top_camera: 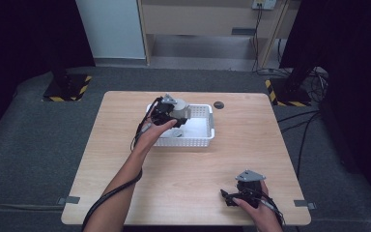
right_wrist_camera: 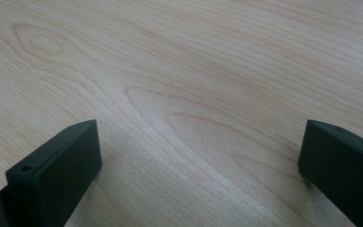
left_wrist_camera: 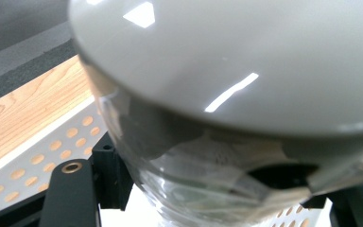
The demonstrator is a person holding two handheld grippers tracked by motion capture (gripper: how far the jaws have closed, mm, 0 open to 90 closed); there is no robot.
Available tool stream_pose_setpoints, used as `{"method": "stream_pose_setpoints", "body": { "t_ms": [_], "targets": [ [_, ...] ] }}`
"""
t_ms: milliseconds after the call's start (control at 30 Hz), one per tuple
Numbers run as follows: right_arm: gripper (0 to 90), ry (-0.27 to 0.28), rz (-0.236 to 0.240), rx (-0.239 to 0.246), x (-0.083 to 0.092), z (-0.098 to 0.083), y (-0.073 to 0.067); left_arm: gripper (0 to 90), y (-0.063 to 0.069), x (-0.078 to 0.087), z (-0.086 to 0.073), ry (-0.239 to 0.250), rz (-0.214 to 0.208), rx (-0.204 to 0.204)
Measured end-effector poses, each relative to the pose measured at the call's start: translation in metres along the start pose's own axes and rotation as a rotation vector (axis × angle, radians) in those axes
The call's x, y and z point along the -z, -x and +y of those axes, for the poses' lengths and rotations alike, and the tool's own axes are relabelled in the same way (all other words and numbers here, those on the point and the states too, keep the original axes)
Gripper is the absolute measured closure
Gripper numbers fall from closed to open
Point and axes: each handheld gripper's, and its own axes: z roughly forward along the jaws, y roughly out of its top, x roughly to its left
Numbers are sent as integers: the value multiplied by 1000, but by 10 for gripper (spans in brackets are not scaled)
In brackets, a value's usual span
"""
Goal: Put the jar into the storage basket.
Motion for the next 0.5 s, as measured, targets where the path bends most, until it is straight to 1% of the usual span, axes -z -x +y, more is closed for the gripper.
{"method": "stream_pose_setpoints", "body": {
  "t_ms": [167, 200, 233, 267, 300, 333, 367, 433, 500],
  "targets": [
    [4, 0, 0, 0, 0, 0, 0, 273, 0, 0, 0, -2, -5, 5],
    [4, 0, 0, 1, 0, 0, 0, 206, 1, 0, 1, -1, -10, 8],
    [4, 0, 0, 1, 0, 0, 0, 164, 1, 0, 1, -1, -10, 8],
    [4, 0, 0, 2, 0, 0, 0, 164, 1, 1, 1, -2, -10, 6],
    [4, 1, 0, 1, 0, 0, 0, 107, 2, 2, 2, -4, -8, 0],
    [4, 0, 0, 2, 0, 0, 0, 87, 3, 3, 2, -4, -11, -1],
    [4, 0, 0, 2, 0, 0, 0, 87, 3, 4, 3, -6, -17, -1],
    [4, 0, 0, 2, 0, 0, 0, 53, 3, 7, 3, -14, -6, -5],
    [4, 1, 0, 2, 0, 0, 0, 41, 4, 11, 1, -13, -8, -9]
  ]
}}
